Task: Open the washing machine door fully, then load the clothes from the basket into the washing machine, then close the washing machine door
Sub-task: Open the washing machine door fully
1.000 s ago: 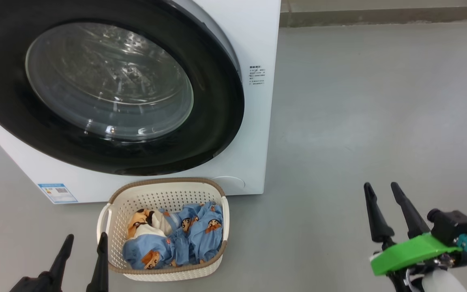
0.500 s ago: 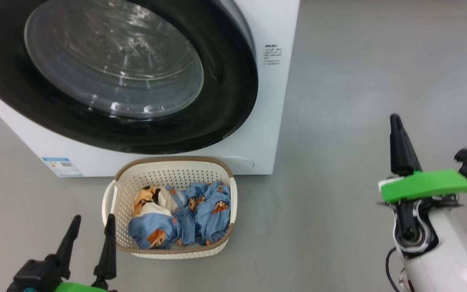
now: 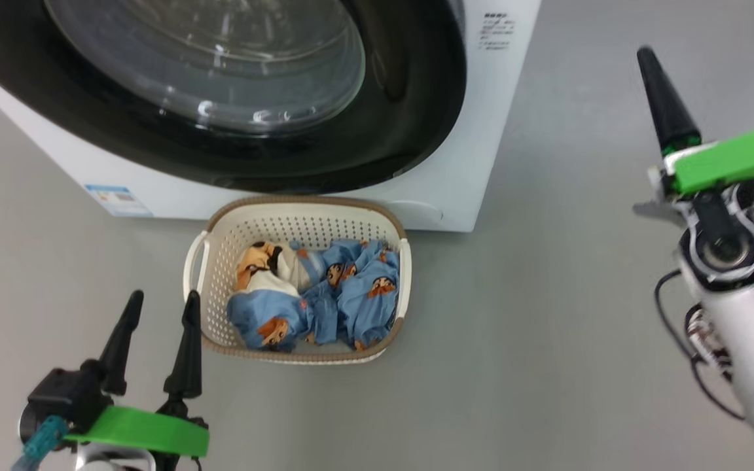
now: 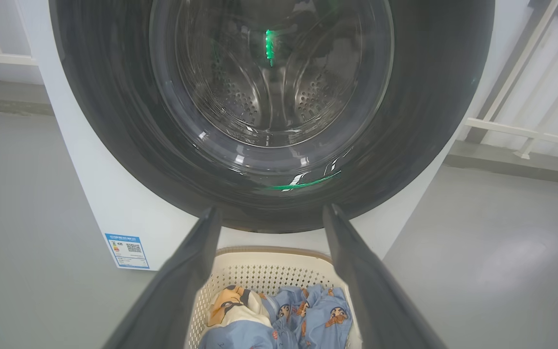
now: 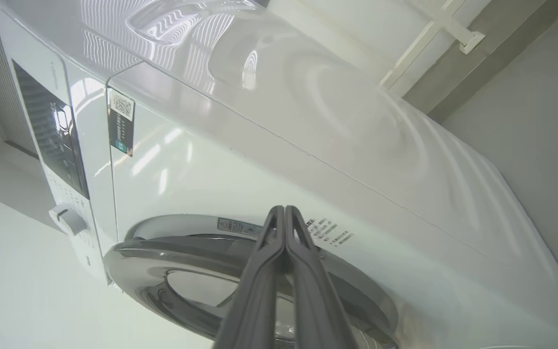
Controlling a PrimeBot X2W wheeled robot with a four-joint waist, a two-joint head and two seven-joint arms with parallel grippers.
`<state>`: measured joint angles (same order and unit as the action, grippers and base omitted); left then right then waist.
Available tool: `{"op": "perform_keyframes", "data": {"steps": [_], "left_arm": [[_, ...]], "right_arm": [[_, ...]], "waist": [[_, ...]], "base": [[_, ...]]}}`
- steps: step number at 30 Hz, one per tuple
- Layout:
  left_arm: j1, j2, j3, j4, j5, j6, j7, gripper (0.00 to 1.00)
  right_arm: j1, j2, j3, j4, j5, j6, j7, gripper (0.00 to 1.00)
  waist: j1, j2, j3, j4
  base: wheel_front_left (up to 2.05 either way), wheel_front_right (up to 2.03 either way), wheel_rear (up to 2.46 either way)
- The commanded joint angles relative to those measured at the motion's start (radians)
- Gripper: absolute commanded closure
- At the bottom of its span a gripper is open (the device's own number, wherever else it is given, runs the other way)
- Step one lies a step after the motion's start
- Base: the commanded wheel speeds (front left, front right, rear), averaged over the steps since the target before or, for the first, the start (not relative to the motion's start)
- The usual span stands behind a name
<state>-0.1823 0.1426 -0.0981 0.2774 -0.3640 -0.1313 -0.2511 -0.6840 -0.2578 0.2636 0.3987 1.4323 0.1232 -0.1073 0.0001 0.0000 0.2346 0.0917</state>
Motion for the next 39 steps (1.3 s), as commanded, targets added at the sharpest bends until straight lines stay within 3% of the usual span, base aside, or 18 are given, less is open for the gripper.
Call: {"op": "perform_keyframes", "data": {"steps": [1, 9, 20, 39], "left_arm": [[-0.039, 0.022, 0.025, -0.029, -0.008, 0.001, -0.011, 0.00], [-0.089, 0.020, -0.005, -0.026, -0.022, 0.001, -0.011, 0.00], [-0.139, 0.014, -0.041, -0.026, -0.036, 0.001, -0.011, 0.00], [-0.189, -0.002, -0.078, -0.031, -0.051, 0.001, -0.011, 0.00]], "right_arm": [[-0.034, -0.015, 0.020, -0.030, 0.037, 0.008, 0.033, 1.00], [-0.141, -0.110, 0.068, -0.031, 0.150, 0.008, 0.289, 1.00], [-0.257, -0.113, 0.039, -0.020, 0.229, 0.008, 0.522, 1.00], [-0.400, -0.089, 0.002, 0.005, 0.161, 0.008, 0.609, 1.00]], "waist": [[-0.0001, 0.0000, 0.049, 0.036], [-0.0001, 0.0000, 0.115, 0.074], [-0.0001, 0.0000, 0.188, 0.105], [-0.0001, 0.0000, 0.267, 0.159]], "base": [[0.00, 0.00, 0.00], [0.00, 0.00, 0.00], [0.00, 0.00, 0.00], [0.00, 0.00, 0.00]]}}
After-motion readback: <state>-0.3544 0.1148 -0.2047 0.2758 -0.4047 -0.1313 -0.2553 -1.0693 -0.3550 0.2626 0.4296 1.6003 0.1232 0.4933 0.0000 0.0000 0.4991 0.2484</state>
